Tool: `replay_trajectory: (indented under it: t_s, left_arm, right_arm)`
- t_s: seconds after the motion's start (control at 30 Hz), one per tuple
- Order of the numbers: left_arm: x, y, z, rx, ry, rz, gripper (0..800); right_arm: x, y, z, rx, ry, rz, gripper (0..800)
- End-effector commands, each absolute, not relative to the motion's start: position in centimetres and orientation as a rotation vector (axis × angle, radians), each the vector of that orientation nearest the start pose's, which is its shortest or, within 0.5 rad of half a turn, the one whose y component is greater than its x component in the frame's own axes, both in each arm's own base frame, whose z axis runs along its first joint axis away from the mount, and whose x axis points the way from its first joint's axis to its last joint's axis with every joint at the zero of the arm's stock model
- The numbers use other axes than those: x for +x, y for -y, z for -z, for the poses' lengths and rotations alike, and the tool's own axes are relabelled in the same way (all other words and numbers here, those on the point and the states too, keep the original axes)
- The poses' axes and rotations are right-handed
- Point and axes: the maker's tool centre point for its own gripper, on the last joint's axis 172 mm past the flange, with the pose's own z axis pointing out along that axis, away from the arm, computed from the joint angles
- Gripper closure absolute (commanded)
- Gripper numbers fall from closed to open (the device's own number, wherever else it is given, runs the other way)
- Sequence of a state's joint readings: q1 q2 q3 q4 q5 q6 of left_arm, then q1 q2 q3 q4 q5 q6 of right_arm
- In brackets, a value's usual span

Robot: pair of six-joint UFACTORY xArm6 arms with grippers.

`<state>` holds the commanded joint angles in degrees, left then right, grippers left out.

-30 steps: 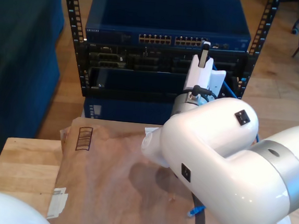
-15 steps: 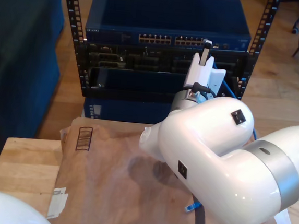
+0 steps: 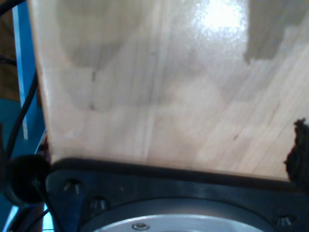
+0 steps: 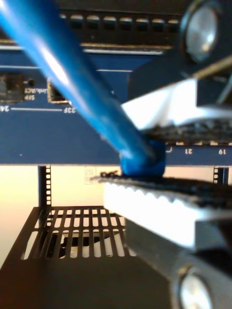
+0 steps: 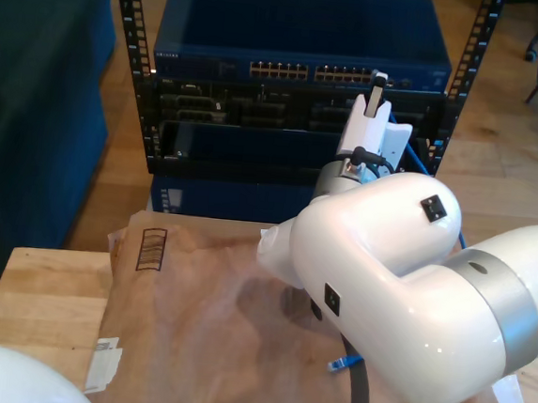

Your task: Grab the cable and plug it in

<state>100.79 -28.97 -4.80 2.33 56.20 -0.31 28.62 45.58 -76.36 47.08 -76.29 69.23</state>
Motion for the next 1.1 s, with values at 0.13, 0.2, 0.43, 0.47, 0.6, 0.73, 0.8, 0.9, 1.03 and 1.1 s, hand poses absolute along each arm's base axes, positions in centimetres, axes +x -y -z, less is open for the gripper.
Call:
replay_trajectory:
  t_s: [0.13,0.2,0.43,0.47,0.6,0.73,0.8,0.9,1.03,1.1]
  left_arm:
    - [-3.2,-12.7,-2.2,1.831,-2.160,0.392,0]
    - [-3.2,-12.7,-2.2,1.831,-2.160,0.392,0]
    - [-3.2,-12.8,-2.3,1.832,-2.161,0.391,0]
    - [-3.2,-12.8,-2.3,1.832,-2.161,0.391,0]
    - [-3.2,-12.8,-2.3,1.832,-2.161,0.391,0]
    - [-3.2,-12.8,-2.3,1.832,-2.161,0.391,0]
    - [-3.2,-12.8,-2.3,1.832,-2.161,0.391,0]
    - [-3.2,-12.7,-2.2,1.831,-2.160,0.392,0]
    - [-3.2,-12.9,-2.3,1.833,-2.162,0.390,0]
    - [-3.2,-12.8,-2.3,1.832,-2.161,0.391,0]
  right_arm:
    - [66.0,-12.7,-27.9,-0.988,-1.303,1.524,800]
    - [66.0,-12.7,-27.9,-0.989,-1.302,1.525,800]
    - [66.0,-12.9,-27.8,-0.990,-1.303,1.518,800]
    - [66.0,-12.9,-27.8,-0.990,-1.303,1.518,800]
    - [66.0,-13.1,-27.9,-0.989,-1.301,1.517,800]
    - [66.5,-13.2,-26.9,-1.017,-1.319,1.495,800]
    - [66.6,-13.3,-26.7,-1.023,-1.323,1.488,800]
    - [67.0,-13.6,-26.9,-1.007,-1.320,1.483,800]
    - [67.2,-13.8,-27.3,-0.992,-1.315,1.481,800]
    - [67.1,-14.0,-27.3,-0.992,-1.311,1.482,800]
